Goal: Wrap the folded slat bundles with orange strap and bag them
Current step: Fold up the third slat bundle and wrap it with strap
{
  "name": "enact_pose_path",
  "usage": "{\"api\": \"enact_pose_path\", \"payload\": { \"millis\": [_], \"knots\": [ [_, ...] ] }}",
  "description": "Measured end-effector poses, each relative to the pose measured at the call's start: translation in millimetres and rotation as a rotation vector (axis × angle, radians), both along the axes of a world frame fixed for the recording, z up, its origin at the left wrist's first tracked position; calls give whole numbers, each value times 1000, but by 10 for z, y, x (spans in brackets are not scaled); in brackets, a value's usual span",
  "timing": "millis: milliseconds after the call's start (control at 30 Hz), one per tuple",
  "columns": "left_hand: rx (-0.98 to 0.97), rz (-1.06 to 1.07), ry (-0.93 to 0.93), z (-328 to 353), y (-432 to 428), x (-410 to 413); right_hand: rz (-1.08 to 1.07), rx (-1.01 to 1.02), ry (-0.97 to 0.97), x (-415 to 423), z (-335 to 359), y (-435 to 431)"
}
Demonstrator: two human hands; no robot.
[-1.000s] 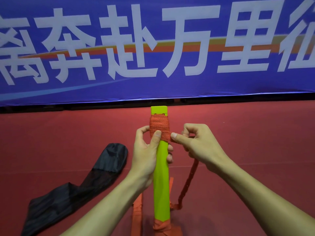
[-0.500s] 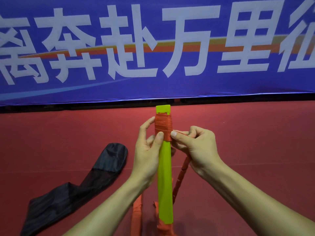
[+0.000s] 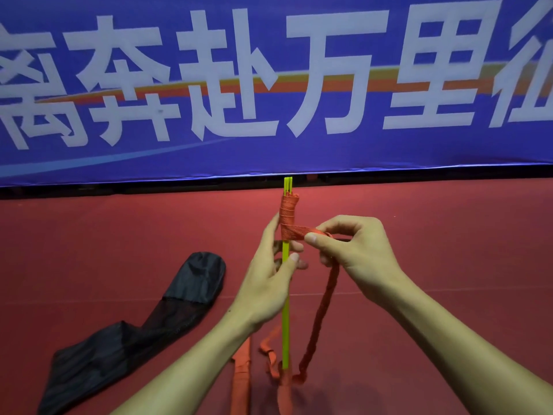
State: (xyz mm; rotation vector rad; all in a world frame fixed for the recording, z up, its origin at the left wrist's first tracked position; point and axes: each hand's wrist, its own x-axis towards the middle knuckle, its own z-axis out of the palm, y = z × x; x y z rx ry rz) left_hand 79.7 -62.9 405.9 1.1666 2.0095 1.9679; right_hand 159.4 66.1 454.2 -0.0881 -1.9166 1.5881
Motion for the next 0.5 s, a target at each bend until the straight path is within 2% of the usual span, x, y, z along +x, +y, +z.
{"api": "enact_pose_path", "payload": {
  "millis": [167,333,500],
  "knots": [
    [60,-33,-45,-15,40,71,-38,31,-43,-44,-51,-11],
    [158,-40,-167,7,68,84,-130,93,-60,-92,-68,-34],
    [253,-114,-225,41,49,117,-143,76,-61,-94,-91,-20]
  ]
}}
